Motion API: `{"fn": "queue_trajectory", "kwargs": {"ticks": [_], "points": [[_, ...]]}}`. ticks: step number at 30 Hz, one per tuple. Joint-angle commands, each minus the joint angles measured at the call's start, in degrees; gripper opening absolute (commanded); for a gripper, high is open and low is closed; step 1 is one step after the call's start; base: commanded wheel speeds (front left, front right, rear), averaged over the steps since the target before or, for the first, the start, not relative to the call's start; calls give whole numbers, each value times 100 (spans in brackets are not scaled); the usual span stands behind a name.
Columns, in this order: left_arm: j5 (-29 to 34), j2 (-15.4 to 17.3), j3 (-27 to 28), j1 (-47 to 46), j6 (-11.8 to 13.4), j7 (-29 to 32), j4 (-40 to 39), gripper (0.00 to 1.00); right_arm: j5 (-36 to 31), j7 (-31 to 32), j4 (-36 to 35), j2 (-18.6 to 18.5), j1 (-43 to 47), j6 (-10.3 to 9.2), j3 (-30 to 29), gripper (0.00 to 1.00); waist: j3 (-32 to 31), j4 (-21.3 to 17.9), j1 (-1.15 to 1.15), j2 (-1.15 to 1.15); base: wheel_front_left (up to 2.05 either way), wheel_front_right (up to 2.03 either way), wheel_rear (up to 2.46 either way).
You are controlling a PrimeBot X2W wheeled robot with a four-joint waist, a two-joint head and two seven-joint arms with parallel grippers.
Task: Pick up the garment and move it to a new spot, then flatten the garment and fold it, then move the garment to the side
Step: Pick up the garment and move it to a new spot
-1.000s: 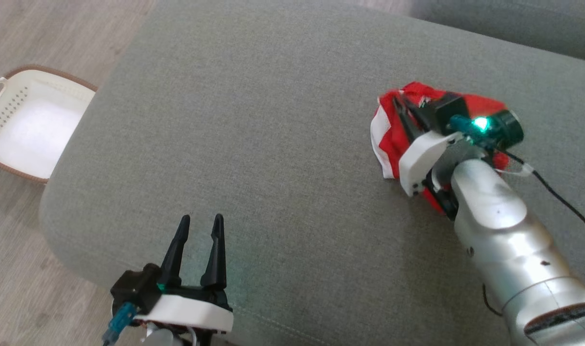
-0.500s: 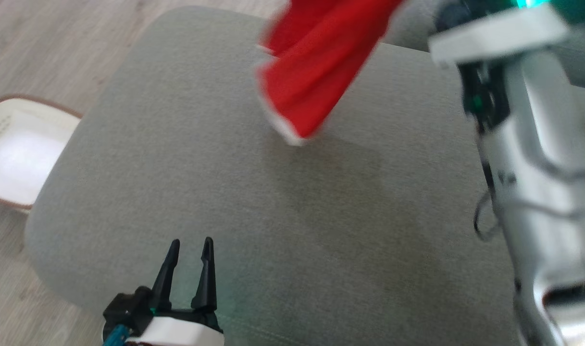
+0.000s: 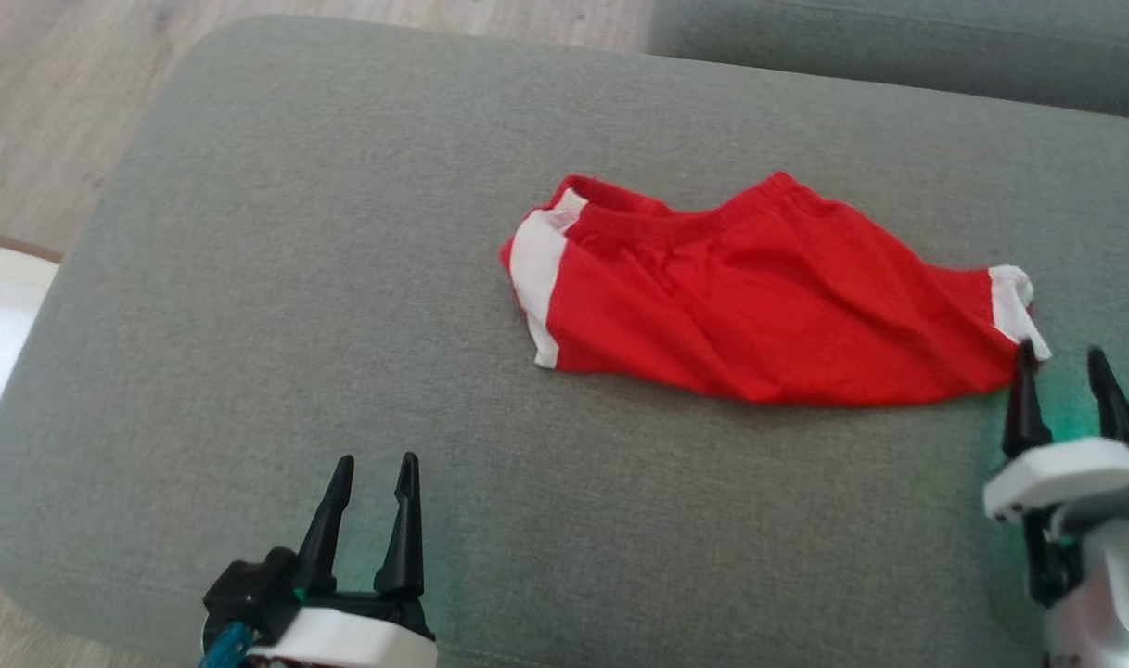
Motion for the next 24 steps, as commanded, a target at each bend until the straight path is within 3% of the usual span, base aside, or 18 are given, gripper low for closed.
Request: {"fn": "queue_trajectory", "kwargs": {"ticks": [1, 7, 12, 17, 24], "points": [[57, 2, 212, -221, -12, -55, -116, 100, -106, -66, -274, 39, -274, 19, 148, 100, 6, -60, 0, 0, 0, 0, 0], [68, 2, 193, -285, -25, -55, -65, 100, -280, -68, -582, 297, -414, 19, 489, 100, -57, -86, 0, 0, 0, 0, 0], [47, 2, 143, -259, -35, -55, -64, 100, -185, -69, -612, 412, -613, 19, 1203, 100, -77, 16, 0, 0, 0, 0, 0], [32, 2, 98, -211, -42, -55, -49, 100, -39, 40, -369, 458, -1058, 19, 1722, 100, -62, 180, 0, 0, 0, 0, 0], [3, 2, 21, -280, -50, -55, -49, 100, -247, 575, 245, 284, -1816, 19, 1732, 100, 95, 396, 0, 0, 0, 0, 0]]}}
